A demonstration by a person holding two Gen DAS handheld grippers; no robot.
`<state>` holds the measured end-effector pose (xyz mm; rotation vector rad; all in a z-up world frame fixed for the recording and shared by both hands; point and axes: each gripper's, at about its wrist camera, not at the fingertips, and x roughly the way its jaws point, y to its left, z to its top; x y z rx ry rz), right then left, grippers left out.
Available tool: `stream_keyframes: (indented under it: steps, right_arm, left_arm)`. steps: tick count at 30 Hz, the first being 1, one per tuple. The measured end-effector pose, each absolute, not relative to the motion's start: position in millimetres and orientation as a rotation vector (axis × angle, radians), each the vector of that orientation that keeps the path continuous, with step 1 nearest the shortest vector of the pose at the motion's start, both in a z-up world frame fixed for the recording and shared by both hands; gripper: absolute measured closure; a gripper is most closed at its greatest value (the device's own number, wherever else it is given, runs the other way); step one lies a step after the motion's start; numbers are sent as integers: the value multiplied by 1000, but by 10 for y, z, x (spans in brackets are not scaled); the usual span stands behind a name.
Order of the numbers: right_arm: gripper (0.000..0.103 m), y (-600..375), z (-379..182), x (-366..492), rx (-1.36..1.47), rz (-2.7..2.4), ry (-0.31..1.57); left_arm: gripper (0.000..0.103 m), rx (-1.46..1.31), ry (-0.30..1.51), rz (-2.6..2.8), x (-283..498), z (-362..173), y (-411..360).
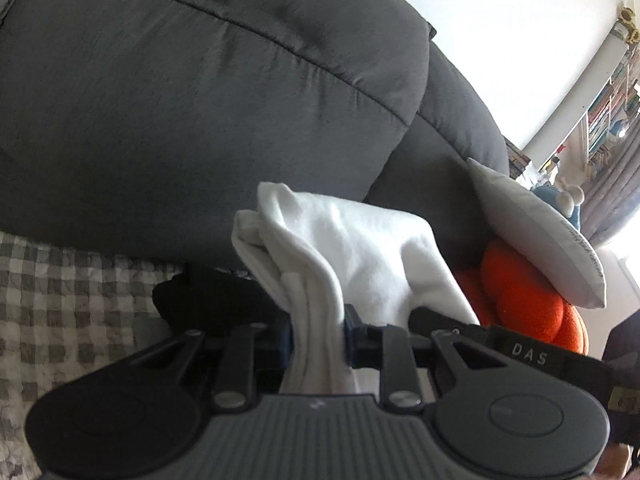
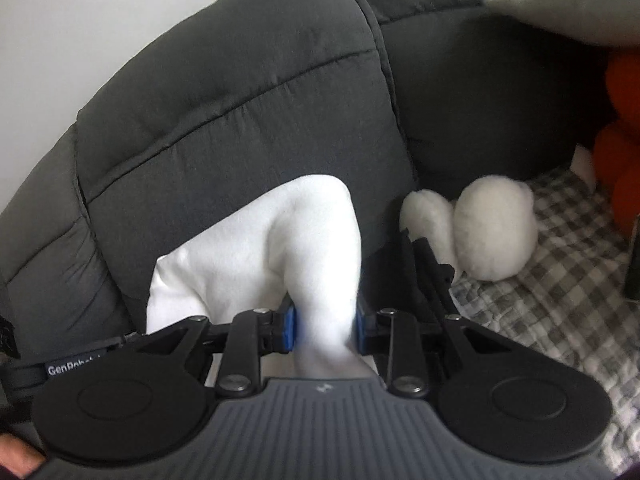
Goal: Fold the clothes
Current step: 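Lower the white bundle onto the stack and open both grippers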
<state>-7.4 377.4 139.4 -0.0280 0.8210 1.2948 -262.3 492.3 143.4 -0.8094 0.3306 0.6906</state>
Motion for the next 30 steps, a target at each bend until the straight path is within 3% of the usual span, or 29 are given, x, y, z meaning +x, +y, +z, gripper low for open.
stream_keyframes:
  steps: [10, 13, 21, 30]
  right_arm:
    - [70, 3906, 1162, 99, 22, 1313, 908]
    - [65, 3875, 1149, 129, 47, 1305, 908]
    - [51, 3574, 1345, 84, 118, 1233, 725]
    - [51, 3389, 1547, -244, 35, 1306, 491]
  left_arm:
    - [78, -842, 364, 701, -2582, 1250, 4990]
    - [77, -857, 370, 690, -2594, 1212, 5034]
    - [71, -788, 367, 748, -2746, 1406, 5000]
    - [69, -356, 277, 697, -2551, 1903, 4655]
